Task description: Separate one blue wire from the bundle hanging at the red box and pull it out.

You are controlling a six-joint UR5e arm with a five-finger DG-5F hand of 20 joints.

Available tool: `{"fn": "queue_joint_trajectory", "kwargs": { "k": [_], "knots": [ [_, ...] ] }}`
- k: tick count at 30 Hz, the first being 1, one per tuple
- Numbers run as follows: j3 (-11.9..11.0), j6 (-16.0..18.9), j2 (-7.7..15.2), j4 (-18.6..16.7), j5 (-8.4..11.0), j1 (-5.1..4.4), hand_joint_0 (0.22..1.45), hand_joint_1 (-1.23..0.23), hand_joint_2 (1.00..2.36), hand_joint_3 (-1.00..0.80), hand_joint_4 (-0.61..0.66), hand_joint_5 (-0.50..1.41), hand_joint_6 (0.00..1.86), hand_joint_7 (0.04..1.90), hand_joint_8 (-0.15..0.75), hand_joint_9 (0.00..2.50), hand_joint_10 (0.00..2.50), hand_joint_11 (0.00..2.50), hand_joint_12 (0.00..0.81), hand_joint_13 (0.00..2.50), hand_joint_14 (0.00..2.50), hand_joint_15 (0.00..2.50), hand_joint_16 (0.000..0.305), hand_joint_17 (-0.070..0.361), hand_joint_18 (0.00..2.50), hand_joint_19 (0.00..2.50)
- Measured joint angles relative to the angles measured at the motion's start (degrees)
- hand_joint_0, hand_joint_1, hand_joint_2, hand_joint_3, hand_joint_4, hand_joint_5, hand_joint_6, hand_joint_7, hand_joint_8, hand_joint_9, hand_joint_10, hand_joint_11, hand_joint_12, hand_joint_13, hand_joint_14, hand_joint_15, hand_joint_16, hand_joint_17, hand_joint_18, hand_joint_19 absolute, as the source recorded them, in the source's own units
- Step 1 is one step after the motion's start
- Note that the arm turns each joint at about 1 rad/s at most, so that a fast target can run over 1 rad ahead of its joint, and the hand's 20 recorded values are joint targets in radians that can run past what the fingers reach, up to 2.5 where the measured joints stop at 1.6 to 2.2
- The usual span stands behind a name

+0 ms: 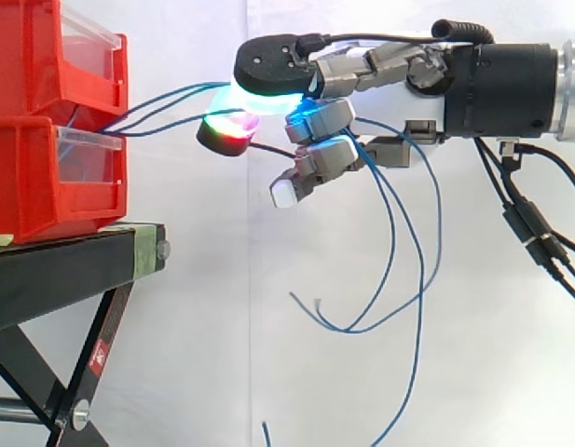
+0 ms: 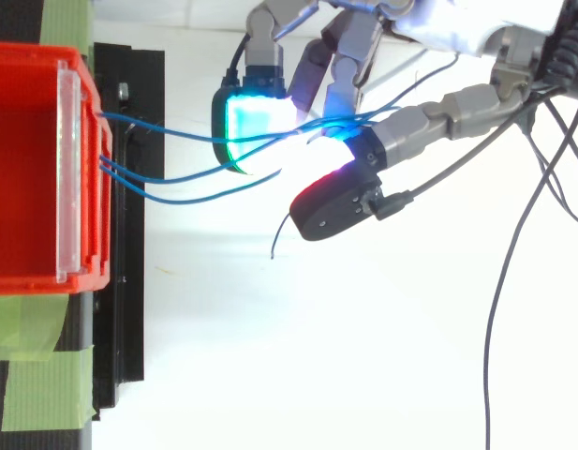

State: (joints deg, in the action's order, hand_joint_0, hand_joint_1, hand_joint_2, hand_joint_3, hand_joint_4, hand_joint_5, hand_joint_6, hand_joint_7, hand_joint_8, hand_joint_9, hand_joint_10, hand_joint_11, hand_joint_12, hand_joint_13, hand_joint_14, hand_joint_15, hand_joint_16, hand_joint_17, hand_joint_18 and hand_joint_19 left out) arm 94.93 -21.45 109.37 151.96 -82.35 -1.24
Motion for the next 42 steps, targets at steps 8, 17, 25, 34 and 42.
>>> {"fn": "queue_joint_trajectory", "kwargs": {
  "k": [8,17,25,34,42],
  "knots": [
    [0.0,0.0,0.0,0.0,0.0,0.0,0.57,-0.82,1.01,-0.43,0.22,-0.19,0.91,0.87,0.334,1.45,0.19,1.62,0.433,1.56,0.02,1.36,0.052,0.116,0.94,0.53],
    [0.0,0.0,0.0,0.0,0.0,0.0,0.55,-0.65,1.01,-0.44,0.22,-0.18,0.9,0.88,0.337,1.53,0.07,1.66,0.438,1.59,0.02,1.35,0.053,0.119,0.98,0.55],
    [0.0,0.1,0.0,0.0,0.0,0.0,0.57,-0.59,1.01,-0.44,0.2,-0.16,0.89,0.91,0.336,1.61,0.0,1.72,0.439,1.63,0.02,1.32,0.051,0.114,1.01,0.55],
    [0.0,0.1,0.0,0.0,0.0,0.0,0.59,-0.61,1.01,-0.37,0.17,-0.14,0.88,0.97,0.321,1.67,0.01,1.74,0.429,1.66,0.02,1.33,0.049,0.11,1.02,0.54],
    [0.0,0.0,0.0,0.0,0.04,0.0,0.6,-0.66,1.02,-0.3,0.14,-0.12,0.87,1.01,0.341,1.7,0.01,1.74,0.431,1.67,0.02,1.32,0.048,0.107,1.03,0.54]
  ]
}}
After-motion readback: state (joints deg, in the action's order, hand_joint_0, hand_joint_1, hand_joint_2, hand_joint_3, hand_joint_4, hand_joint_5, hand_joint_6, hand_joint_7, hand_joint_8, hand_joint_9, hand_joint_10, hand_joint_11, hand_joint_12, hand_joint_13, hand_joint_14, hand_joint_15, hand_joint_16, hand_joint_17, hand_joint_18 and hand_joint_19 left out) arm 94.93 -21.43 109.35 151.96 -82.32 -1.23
